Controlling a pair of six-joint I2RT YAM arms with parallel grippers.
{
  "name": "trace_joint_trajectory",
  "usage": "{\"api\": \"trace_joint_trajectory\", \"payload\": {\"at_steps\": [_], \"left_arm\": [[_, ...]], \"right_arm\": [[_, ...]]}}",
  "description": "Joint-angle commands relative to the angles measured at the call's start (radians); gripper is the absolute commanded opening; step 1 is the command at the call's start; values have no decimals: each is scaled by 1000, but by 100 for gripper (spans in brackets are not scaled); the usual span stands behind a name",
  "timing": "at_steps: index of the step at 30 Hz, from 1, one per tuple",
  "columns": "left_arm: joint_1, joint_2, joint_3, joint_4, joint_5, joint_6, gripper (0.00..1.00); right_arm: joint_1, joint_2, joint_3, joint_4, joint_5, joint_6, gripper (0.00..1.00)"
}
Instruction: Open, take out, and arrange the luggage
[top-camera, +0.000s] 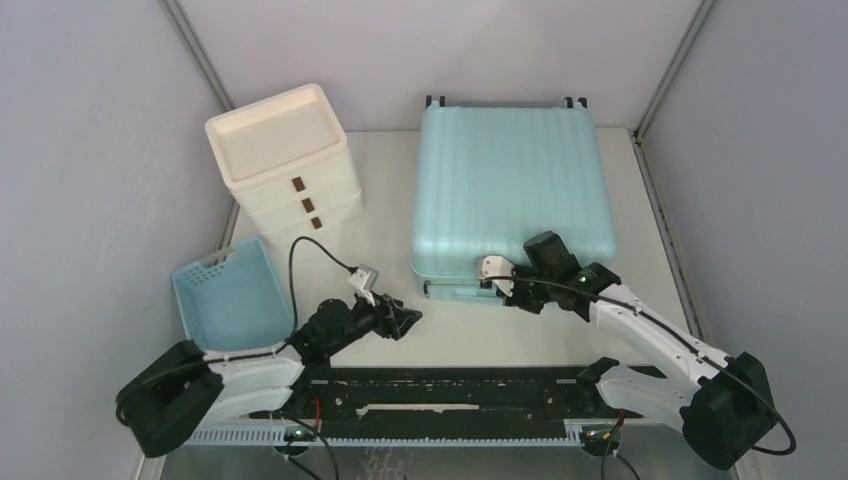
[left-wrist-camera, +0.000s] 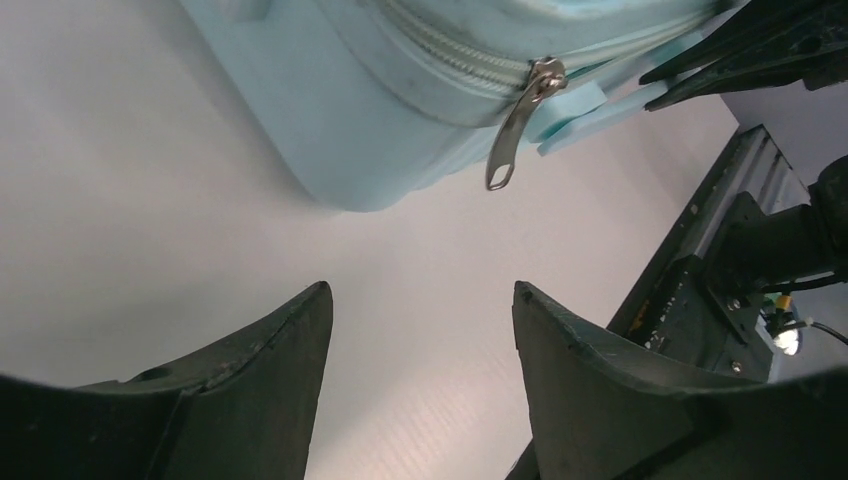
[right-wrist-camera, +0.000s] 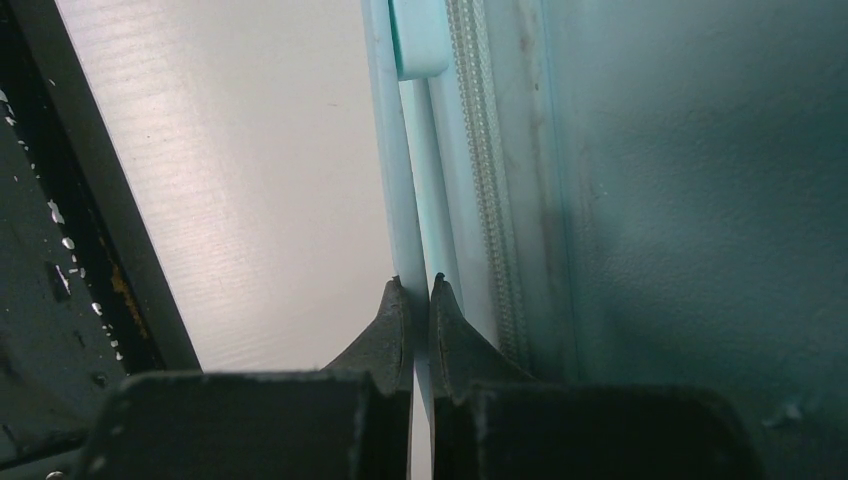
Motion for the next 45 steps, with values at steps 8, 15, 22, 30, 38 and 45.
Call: {"api": "trace_joint_trajectory", "payload": {"at_steps": [8, 15, 22, 30, 38, 45], "left_arm": [[-4, 260, 129, 426, 101, -106, 64], [-3, 314, 153, 437, 84, -109, 61], [-3, 376, 167, 505, 90, -130, 47], [-2, 425, 161, 597, 85, -152, 26], [2, 430, 148, 593, 66, -142, 0], [3, 318, 155, 290, -6, -107, 0]], "right_arm": [[-13, -35, 20, -48, -130, 86, 0], [-13, -34, 20, -49, -128, 83, 0], [-14, -31, 19, -50, -128, 81, 0], [-16, -31, 20, -53, -130, 78, 0], [-26, -36, 20, -61, -138, 72, 0], [-28, -51, 10, -63, -114, 60, 0]]}}
